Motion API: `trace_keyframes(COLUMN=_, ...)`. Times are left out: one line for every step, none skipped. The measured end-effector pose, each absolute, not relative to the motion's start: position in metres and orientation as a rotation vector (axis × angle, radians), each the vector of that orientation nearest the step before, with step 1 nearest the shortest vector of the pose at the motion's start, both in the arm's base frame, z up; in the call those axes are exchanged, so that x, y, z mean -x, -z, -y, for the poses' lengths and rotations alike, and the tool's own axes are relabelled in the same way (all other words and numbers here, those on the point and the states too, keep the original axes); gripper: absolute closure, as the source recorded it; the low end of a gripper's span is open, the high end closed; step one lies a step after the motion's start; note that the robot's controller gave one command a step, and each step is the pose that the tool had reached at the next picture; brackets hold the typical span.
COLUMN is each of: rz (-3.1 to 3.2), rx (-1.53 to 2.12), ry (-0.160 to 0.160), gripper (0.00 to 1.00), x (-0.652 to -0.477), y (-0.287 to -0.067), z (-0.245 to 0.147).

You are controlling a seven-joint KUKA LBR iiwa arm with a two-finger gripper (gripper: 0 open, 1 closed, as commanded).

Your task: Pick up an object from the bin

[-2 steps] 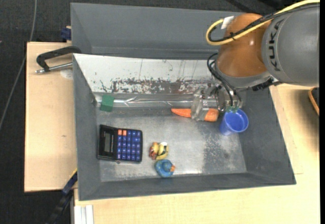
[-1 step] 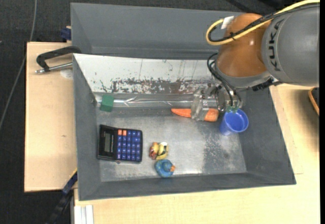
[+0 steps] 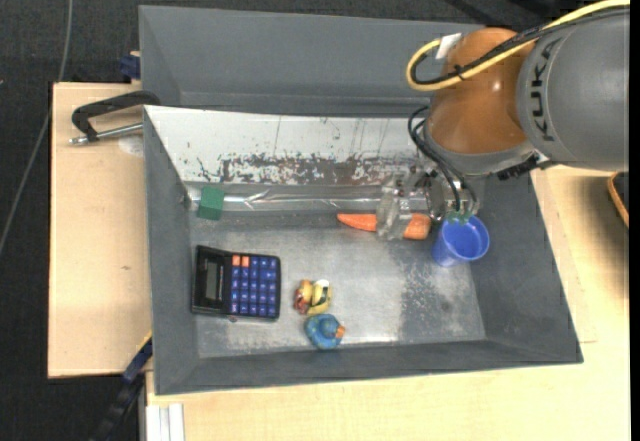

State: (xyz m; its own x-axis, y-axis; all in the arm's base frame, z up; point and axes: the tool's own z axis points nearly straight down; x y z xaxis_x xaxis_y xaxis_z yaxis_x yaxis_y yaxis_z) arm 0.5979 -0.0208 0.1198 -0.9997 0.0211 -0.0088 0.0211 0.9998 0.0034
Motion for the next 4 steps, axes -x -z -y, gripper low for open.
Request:
trace_keyframes(rz=-3.122, rx=0.159, ry=-0.004, gripper=1.0, x=-0.598, y=-0.139, z=0.016)
trace_keyframes(rz=-3.125, rx=-0.031, ry=-0.007, gripper=1.0, x=-0.602, y=-0.146, z=0.03)
trace_keyframes(rz=-3.116, rx=0.14, ry=-0.006, gripper=0.0, x=-0.599, y=-0.184, z=0.003)
trace_keyframes(rz=-3.116, rx=0.139, ry=-0.006, gripper=0.0, x=-0.599, y=-0.184, z=0.003)
